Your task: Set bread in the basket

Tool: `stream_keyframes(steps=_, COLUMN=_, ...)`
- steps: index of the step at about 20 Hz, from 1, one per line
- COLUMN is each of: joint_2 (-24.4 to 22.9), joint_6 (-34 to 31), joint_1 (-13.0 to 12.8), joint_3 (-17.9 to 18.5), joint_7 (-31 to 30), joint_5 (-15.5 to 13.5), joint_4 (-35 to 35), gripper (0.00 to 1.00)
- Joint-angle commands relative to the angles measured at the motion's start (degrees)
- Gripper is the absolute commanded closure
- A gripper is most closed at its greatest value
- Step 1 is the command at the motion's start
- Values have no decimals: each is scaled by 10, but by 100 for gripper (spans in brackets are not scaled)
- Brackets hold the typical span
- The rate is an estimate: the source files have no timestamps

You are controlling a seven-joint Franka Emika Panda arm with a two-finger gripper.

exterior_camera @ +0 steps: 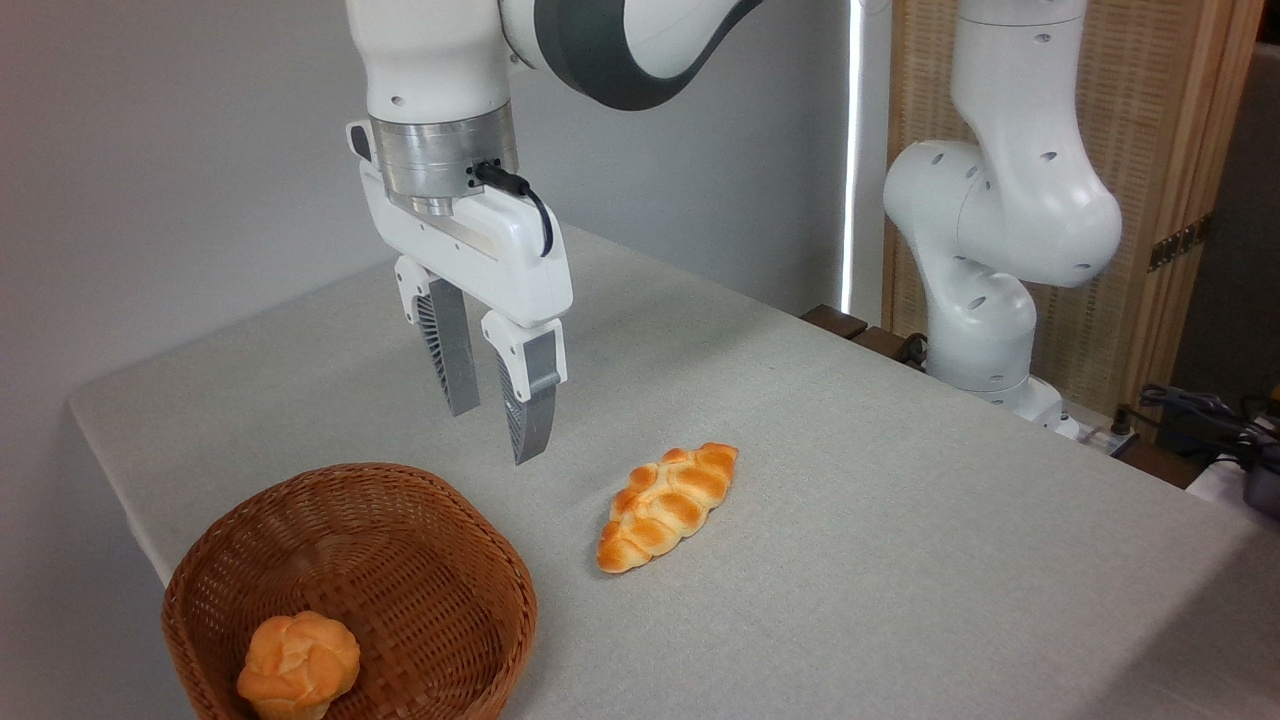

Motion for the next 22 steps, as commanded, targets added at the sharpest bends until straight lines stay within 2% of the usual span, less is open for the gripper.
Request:
stream_keyframes(steps=1, joint_2=-9, joint_6=-19, joint_1=16, joint_3=-11, joint_7=13, joint_5=0, joint_4=1, gripper=0)
stream_keyframes(steps=18, joint_2=-12, joint_6=-21, joint_1=12, joint_3=-17, joint_7=12, joint_5=-1, joint_4=0, gripper=0)
stream_keyframes(steps=22, joint_2=-52, joint_6=-28, joint_1=0, joint_3=-17, joint_7=9, joint_5=-10, joint_4=-56, gripper=0)
